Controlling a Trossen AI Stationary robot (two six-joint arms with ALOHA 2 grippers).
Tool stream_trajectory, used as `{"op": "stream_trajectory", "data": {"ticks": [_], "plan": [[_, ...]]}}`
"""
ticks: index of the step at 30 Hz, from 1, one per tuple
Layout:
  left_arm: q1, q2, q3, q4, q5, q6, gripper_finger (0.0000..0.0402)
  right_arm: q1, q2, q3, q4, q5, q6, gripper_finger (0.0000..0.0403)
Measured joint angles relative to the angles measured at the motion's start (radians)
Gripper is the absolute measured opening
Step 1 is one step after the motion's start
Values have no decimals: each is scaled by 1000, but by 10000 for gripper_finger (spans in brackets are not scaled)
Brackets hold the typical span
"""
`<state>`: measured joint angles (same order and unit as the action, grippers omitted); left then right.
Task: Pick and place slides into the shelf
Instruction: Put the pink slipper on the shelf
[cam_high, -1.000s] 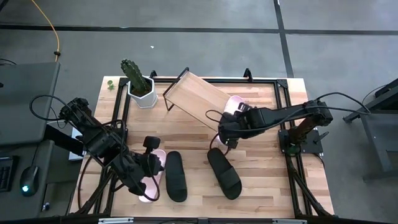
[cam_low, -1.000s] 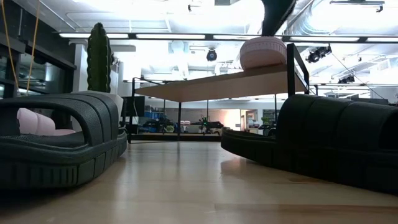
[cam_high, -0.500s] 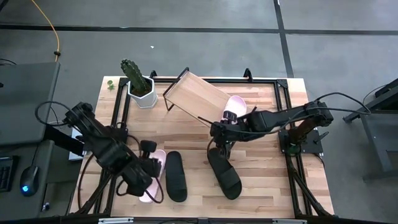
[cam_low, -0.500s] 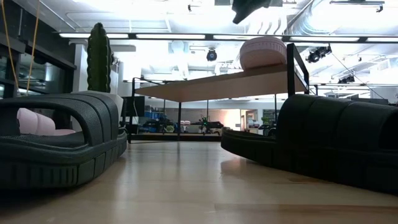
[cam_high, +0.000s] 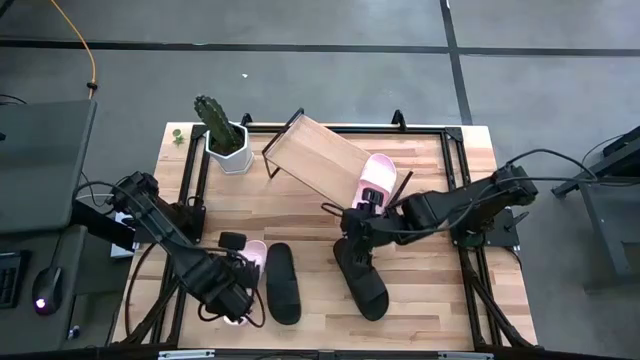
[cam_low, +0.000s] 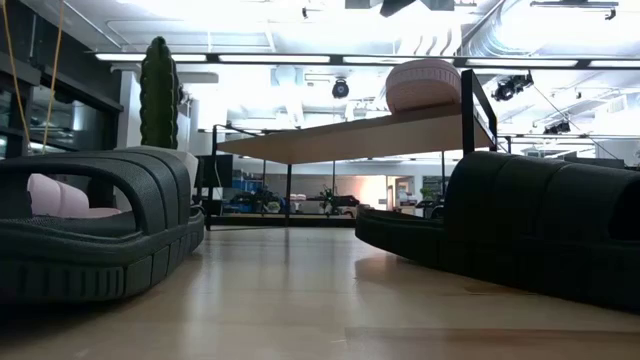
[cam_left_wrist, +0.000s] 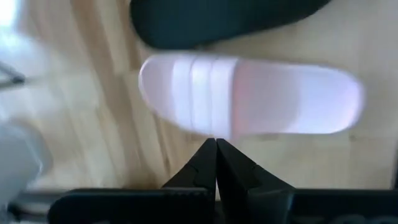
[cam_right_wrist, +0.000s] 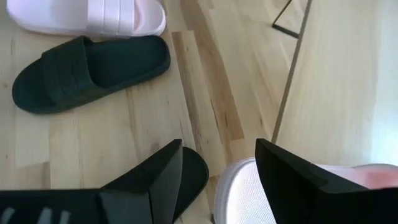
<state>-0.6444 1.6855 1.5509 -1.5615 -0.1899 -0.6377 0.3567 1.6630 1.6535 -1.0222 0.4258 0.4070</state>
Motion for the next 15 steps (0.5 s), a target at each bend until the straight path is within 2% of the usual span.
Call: {"op": "stream_trajectory", "data": {"ticks": [9, 15], "plan": [[-87, 9, -141, -2, 15, -149, 1, 82, 0, 0, 0, 176, 71, 193], [-149, 47, -141, 9, -77, -186, 1, 111, 28, 0, 3, 253, 87, 193]]}}
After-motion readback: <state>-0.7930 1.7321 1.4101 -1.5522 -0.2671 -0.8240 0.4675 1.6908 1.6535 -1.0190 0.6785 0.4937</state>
